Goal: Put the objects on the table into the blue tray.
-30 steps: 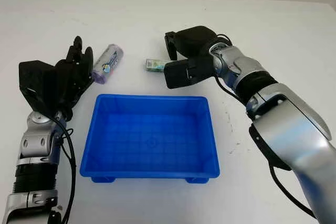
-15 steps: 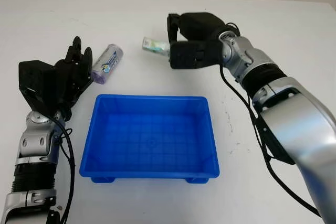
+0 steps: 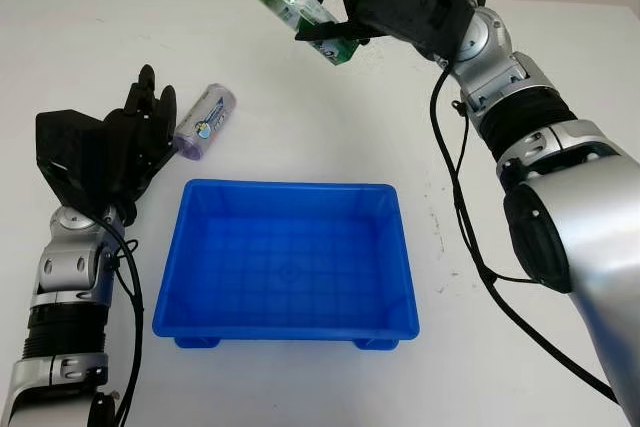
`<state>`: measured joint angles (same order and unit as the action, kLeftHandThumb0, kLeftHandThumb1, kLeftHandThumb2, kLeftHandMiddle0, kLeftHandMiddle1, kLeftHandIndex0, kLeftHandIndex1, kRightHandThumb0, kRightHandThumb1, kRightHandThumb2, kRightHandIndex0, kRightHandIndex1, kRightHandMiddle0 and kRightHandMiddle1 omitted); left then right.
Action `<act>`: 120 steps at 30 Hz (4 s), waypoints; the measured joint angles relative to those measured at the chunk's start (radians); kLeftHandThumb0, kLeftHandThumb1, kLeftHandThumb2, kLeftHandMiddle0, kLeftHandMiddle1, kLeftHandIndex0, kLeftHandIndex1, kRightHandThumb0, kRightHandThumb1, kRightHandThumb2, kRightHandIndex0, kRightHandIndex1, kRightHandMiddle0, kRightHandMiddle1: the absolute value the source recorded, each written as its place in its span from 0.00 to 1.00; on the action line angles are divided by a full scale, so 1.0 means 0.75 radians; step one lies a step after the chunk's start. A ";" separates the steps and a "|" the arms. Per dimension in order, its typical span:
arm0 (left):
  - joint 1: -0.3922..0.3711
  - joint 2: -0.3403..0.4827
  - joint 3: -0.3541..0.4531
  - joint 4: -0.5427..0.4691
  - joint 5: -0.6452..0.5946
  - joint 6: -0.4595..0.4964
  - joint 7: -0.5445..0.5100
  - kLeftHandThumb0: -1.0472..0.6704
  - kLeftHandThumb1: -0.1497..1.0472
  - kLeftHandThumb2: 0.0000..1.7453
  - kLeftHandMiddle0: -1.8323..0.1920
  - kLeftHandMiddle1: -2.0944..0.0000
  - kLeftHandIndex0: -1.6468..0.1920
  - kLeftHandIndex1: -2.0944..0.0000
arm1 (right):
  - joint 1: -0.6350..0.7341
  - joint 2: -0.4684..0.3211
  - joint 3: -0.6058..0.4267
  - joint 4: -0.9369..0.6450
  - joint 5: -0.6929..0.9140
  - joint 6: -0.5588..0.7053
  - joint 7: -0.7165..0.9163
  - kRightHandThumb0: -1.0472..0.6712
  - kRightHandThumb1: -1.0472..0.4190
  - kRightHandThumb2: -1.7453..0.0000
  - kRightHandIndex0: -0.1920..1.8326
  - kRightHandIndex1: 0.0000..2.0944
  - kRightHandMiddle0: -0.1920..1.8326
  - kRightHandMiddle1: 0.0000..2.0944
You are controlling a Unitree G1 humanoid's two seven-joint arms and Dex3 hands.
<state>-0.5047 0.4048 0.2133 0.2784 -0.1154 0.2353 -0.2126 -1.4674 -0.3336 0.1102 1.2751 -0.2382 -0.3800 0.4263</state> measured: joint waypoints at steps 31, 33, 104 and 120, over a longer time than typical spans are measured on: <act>-0.056 -0.001 -0.010 0.040 0.013 -0.009 -0.006 0.16 1.00 0.38 1.00 1.00 1.00 1.00 | 0.594 -0.513 0.043 -1.670 0.280 1.008 1.023 0.40 0.00 0.80 0.44 1.00 0.40 1.00; -0.069 -0.003 -0.012 0.049 0.013 -0.003 -0.003 0.16 1.00 0.38 1.00 1.00 1.00 1.00 | 0.668 -0.513 0.039 -1.797 0.325 1.100 1.006 0.41 0.00 0.79 0.45 1.00 0.39 1.00; -0.102 -0.002 -0.034 0.080 0.017 -0.001 -0.014 0.16 1.00 0.39 1.00 1.00 1.00 1.00 | 0.496 -0.153 -0.127 -0.437 0.254 0.411 -0.004 0.15 0.00 0.58 0.00 0.00 0.00 0.00; -0.092 0.040 -0.024 0.079 0.019 0.004 -0.054 0.16 1.00 0.38 1.00 1.00 1.00 1.00 | 0.543 -0.077 -0.192 -0.410 0.294 0.475 -0.136 0.21 0.00 0.55 0.00 0.00 0.00 0.00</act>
<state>-0.5733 0.4351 0.1954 0.3377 -0.1012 0.2382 -0.2528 -1.0600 -0.3914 -0.0342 0.9674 -0.0178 -0.0241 0.3247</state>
